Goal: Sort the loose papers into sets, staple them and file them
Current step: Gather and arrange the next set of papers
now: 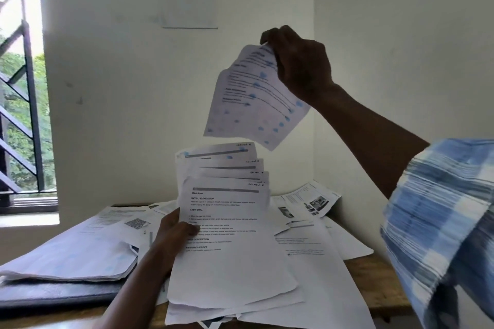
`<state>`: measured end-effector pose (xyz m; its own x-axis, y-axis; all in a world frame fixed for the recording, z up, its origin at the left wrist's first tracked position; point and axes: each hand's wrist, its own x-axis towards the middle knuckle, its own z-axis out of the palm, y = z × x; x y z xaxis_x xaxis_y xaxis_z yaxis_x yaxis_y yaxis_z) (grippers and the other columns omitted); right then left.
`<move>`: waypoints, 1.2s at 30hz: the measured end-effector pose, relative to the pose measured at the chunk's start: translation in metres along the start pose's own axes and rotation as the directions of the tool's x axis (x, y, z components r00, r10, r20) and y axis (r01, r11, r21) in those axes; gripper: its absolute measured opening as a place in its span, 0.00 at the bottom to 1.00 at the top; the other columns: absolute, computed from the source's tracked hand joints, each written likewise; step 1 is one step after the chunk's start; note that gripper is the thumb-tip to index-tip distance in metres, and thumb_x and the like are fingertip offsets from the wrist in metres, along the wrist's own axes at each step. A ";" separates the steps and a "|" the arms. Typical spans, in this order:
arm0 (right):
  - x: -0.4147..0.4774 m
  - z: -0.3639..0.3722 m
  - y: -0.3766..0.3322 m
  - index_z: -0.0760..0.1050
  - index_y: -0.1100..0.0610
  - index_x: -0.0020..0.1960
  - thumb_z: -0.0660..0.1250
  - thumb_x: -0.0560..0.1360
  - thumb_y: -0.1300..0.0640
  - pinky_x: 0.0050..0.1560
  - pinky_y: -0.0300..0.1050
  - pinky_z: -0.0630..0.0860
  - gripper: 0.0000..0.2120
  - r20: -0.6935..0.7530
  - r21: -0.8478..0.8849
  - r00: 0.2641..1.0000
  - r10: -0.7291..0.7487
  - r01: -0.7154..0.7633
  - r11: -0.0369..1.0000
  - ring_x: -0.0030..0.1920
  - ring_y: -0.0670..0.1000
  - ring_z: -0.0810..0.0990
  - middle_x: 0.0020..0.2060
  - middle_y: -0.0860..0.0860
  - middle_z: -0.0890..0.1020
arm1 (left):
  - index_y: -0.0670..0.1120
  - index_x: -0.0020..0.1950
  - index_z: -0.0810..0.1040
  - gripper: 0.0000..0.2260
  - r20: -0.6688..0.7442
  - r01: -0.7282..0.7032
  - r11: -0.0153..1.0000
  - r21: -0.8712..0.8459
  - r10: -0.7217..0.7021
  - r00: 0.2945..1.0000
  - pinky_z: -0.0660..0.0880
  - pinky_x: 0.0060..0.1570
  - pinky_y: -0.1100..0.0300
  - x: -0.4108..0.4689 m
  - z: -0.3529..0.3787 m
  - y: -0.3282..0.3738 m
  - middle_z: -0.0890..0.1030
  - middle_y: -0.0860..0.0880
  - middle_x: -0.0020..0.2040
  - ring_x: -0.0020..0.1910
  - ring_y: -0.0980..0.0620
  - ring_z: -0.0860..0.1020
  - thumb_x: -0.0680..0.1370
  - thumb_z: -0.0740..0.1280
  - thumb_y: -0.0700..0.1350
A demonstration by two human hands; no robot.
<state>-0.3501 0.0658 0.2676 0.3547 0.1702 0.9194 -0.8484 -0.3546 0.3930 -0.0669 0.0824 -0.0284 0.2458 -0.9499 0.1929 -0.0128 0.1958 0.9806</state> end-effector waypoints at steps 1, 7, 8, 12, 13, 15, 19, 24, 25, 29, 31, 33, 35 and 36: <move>0.006 -0.001 -0.003 0.78 0.54 0.59 0.60 0.80 0.60 0.31 0.45 0.66 0.11 -0.002 0.003 1.000 -0.021 0.021 1.000 0.30 0.58 0.77 0.48 0.52 0.81 | 0.37 0.56 0.82 0.19 0.001 0.001 1.000 0.000 -0.001 1.000 0.78 0.28 0.62 0.001 0.000 -0.001 0.88 0.46 0.39 0.34 0.49 0.85 0.72 0.63 0.22; 0.036 -0.017 -0.010 0.78 0.55 0.60 0.58 0.81 0.57 0.34 0.44 0.64 0.13 0.039 0.019 0.993 -0.109 0.109 0.994 0.32 0.59 0.77 0.48 0.53 0.82 | 0.39 0.56 0.82 0.19 0.003 -0.004 1.000 0.009 0.004 1.000 0.78 0.34 0.59 0.008 -0.002 -0.005 0.88 0.43 0.43 0.38 0.45 0.86 0.71 0.63 0.22; 0.039 -0.019 -0.009 0.77 0.55 0.60 0.57 0.81 0.56 0.35 0.45 0.65 0.13 0.049 0.030 0.994 -0.095 0.094 0.995 0.33 0.59 0.78 0.49 0.52 0.82 | 0.38 0.56 0.82 0.19 0.001 -0.007 1.000 0.012 0.007 1.000 0.78 0.34 0.59 0.007 -0.001 -0.006 0.88 0.43 0.42 0.38 0.44 0.85 0.71 0.63 0.22; 0.046 -0.025 -0.004 0.76 0.54 0.60 0.53 0.81 0.52 0.37 0.45 0.67 0.16 0.053 0.082 0.998 -0.038 0.034 0.996 0.37 0.59 0.80 0.50 0.51 0.83 | 0.38 0.55 0.82 0.18 0.005 -0.013 1.000 0.001 0.013 1.000 0.79 0.33 0.59 0.005 0.000 -0.004 0.88 0.44 0.42 0.37 0.46 0.86 0.71 0.64 0.22; 0.046 -0.026 -0.003 0.76 0.54 0.60 0.54 0.81 0.53 0.38 0.45 0.67 0.16 0.060 0.090 0.998 -0.033 0.028 0.996 0.38 0.59 0.80 0.49 0.51 0.83 | 0.38 0.55 0.82 0.18 0.007 -0.019 1.000 -0.006 0.019 1.000 0.79 0.34 0.58 0.004 0.000 -0.002 0.88 0.43 0.42 0.38 0.45 0.86 0.69 0.66 0.24; 0.045 -0.027 -0.003 0.76 0.53 0.61 0.54 0.81 0.53 0.39 0.46 0.68 0.15 0.081 0.103 0.996 -0.032 0.024 0.994 0.40 0.58 0.81 0.50 0.50 0.83 | 0.38 0.55 0.83 0.21 0.016 -0.028 1.000 -0.006 0.028 0.999 0.78 0.36 0.58 0.000 0.001 0.001 0.88 0.42 0.45 0.39 0.45 0.86 0.62 0.70 0.32; 0.043 -0.023 -0.006 0.75 0.52 0.62 0.54 0.81 0.51 0.41 0.47 0.72 0.15 0.135 0.132 0.990 -0.052 0.034 0.991 0.42 0.57 0.81 0.51 0.50 0.82 | 0.38 0.54 0.83 0.18 0.017 -0.039 0.999 0.030 0.038 0.999 0.78 0.34 0.60 0.001 0.000 0.001 0.88 0.44 0.42 0.37 0.48 0.86 0.65 0.70 0.28; 0.035 -0.015 -0.014 0.74 0.52 0.61 0.55 0.81 0.53 0.41 0.47 0.69 0.13 0.156 0.146 0.986 -0.066 0.043 0.988 0.42 0.58 0.81 0.51 0.49 0.83 | 0.38 0.54 0.83 0.18 0.013 -0.021 1.000 0.018 0.020 1.000 0.79 0.32 0.60 0.001 0.000 -0.001 0.88 0.44 0.41 0.37 0.47 0.86 0.71 0.64 0.22; 0.031 -0.013 -0.016 0.74 0.52 0.61 0.56 0.81 0.53 0.41 0.46 0.68 0.13 0.162 0.144 0.984 -0.079 0.055 0.988 0.41 0.58 0.81 0.50 0.49 0.83 | 0.38 0.54 0.83 0.17 0.014 -0.028 1.000 0.012 0.027 1.000 0.79 0.34 0.59 0.002 0.000 -0.002 0.88 0.43 0.42 0.38 0.46 0.86 0.70 0.65 0.23; 0.019 -0.002 -0.021 0.75 0.52 0.60 0.58 0.81 0.55 0.37 0.47 0.70 0.11 0.167 0.130 0.978 -0.125 0.103 0.986 0.35 0.58 0.78 0.49 0.49 0.82 | 0.37 0.57 0.82 0.20 0.031 -0.037 0.999 -0.019 0.038 0.999 0.79 0.43 0.53 0.005 0.000 -0.005 0.88 0.40 0.47 0.48 0.36 0.85 0.67 0.69 0.28; 0.017 0.001 -0.022 0.76 0.52 0.60 0.57 0.81 0.54 0.37 0.47 0.70 0.12 0.170 0.126 0.976 -0.134 0.113 0.986 0.35 0.59 0.78 0.49 0.49 0.82 | 0.38 0.58 0.82 0.23 0.045 -0.039 0.999 -0.029 0.040 0.998 0.80 0.45 0.51 0.005 0.000 -0.004 0.88 0.40 0.48 0.48 0.36 0.86 0.63 0.70 0.31; 0.016 0.003 -0.024 0.76 0.53 0.61 0.55 0.81 0.53 0.37 0.46 0.70 0.14 0.176 0.136 0.974 -0.139 0.116 0.984 0.36 0.59 0.79 0.50 0.50 0.83 | 0.40 0.58 0.83 0.26 0.052 -0.039 0.999 -0.022 0.040 0.998 0.81 0.47 0.50 0.005 -0.001 -0.004 0.88 0.41 0.49 0.49 0.37 0.86 0.60 0.69 0.35; 0.017 0.004 -0.026 0.75 0.53 0.61 0.54 0.81 0.53 0.38 0.46 0.70 0.15 0.190 0.152 0.972 -0.141 0.113 0.982 0.38 0.59 0.80 0.51 0.50 0.83 | 0.41 0.57 0.83 0.23 0.053 -0.039 0.999 -0.002 0.039 0.998 0.80 0.46 0.51 0.007 -0.002 -0.005 0.88 0.42 0.49 0.49 0.38 0.86 0.63 0.71 0.33; 0.018 0.003 -0.026 0.75 0.53 0.62 0.55 0.81 0.53 0.39 0.47 0.71 0.14 0.199 0.153 0.970 -0.141 0.111 0.982 0.40 0.58 0.81 0.51 0.50 0.83 | 0.41 0.56 0.83 0.20 0.045 -0.037 0.999 0.006 0.036 0.998 0.80 0.44 0.53 0.008 -0.002 -0.005 0.88 0.43 0.48 0.48 0.39 0.86 0.66 0.70 0.29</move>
<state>-0.3207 0.0749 0.2738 0.5419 0.0316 0.8398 -0.7334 -0.4702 0.4909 -0.0628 0.0744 -0.0320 0.2013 -0.9522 0.2299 -0.0273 0.2292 0.9730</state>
